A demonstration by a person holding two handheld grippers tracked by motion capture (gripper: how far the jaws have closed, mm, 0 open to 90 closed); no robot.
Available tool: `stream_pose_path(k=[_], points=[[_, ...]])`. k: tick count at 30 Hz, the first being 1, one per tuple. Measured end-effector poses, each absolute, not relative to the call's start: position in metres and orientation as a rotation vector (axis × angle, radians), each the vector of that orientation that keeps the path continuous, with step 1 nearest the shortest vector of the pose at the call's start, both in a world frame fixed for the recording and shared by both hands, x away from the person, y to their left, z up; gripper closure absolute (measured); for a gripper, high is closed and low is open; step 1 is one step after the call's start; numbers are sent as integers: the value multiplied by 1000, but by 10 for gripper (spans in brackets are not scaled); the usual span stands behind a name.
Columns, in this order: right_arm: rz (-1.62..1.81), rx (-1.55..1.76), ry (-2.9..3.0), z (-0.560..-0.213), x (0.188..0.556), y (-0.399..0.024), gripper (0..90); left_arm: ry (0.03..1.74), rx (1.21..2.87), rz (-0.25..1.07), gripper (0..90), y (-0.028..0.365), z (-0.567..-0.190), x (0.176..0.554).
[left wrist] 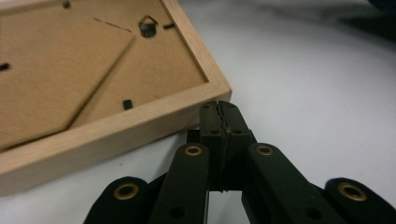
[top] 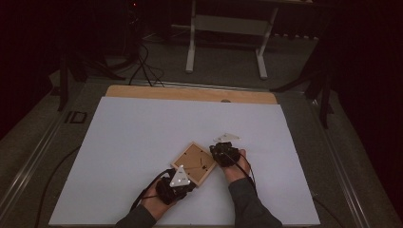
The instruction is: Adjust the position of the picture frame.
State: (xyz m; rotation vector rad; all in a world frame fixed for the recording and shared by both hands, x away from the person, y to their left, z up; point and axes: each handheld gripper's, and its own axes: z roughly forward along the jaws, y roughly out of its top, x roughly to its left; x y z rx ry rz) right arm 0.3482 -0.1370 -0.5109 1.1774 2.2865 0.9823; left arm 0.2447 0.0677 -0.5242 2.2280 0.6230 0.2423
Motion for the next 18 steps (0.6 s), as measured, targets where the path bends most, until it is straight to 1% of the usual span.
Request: stream_pose_path(k=[5,10,18], points=[[991,1143,2282,-502,339,-141,874,646,2181,267,896,79,-514,248],[1004,1086,2290,-496,325,-143,873,692,2146,310,895,94,-507,256],[1022,1095,2315,-503,302,-158,872,783,2089,347,896,118,-499,271]])
